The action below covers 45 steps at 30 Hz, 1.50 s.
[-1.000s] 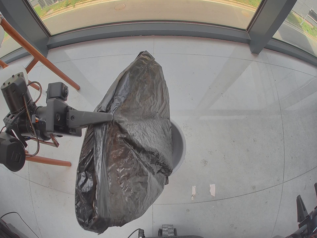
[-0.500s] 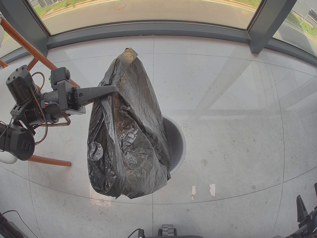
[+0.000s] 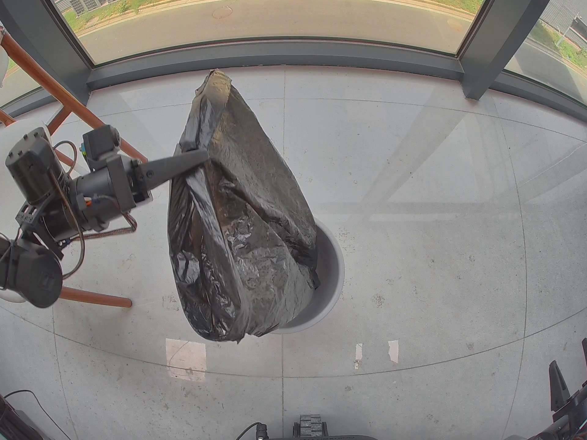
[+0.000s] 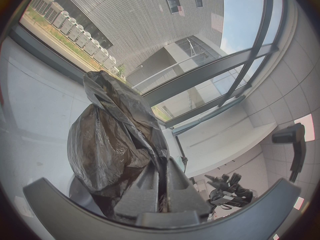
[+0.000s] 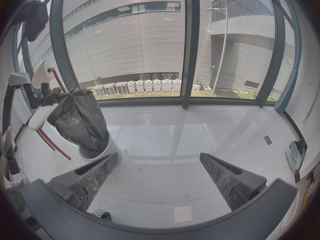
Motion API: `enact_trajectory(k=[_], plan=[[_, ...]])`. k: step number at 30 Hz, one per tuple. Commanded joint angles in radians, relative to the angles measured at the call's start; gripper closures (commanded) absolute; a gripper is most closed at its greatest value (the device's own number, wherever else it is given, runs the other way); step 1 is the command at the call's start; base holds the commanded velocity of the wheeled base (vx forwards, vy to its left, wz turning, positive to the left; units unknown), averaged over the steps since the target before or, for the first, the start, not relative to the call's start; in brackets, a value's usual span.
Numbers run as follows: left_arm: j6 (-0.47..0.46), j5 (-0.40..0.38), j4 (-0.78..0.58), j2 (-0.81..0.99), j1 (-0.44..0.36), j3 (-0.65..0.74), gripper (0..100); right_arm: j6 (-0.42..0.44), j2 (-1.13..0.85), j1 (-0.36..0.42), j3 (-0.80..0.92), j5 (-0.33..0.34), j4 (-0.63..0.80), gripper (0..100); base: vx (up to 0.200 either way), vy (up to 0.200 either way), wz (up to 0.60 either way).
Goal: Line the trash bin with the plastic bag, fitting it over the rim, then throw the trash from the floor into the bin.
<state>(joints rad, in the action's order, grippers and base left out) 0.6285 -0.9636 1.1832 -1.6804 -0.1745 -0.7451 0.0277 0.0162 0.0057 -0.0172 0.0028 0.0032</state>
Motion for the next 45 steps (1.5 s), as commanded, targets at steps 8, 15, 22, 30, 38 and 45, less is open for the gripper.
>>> enact_trajectory(k=[8,15,22,30,38,45], plan=[[-0.041,0.106,-0.005,0.056,-0.189,0.147,100,0.0,-0.007,0.0,0.017,0.0,0.0,0,0.0,0.0,0.0],[-0.044,0.105,-0.005,0.073,-0.303,0.302,100,0.0,-0.007,0.0,0.017,0.0,0.0,0,0.0,0.0,0.0],[-0.05,0.129,-0.005,0.062,-0.303,0.428,100,-0.002,-0.007,0.0,0.017,0.0,0.0,0,0.0,0.0,0.0],[-0.076,0.401,-0.017,-0.015,-0.338,0.286,100,-0.006,-0.007,0.0,0.017,0.002,0.0,0,0.0,0.0,0.0],[-0.096,0.553,-0.238,-0.036,-0.398,0.148,100,-0.003,-0.007,0.0,0.017,0.002,0.0,0,0.0,0.0,0.0],[-0.317,0.569,-0.482,-0.03,-0.413,0.02,100,-0.003,-0.007,0.0,0.017,0.0,0.0,0,0.0,0.0,0.0]])
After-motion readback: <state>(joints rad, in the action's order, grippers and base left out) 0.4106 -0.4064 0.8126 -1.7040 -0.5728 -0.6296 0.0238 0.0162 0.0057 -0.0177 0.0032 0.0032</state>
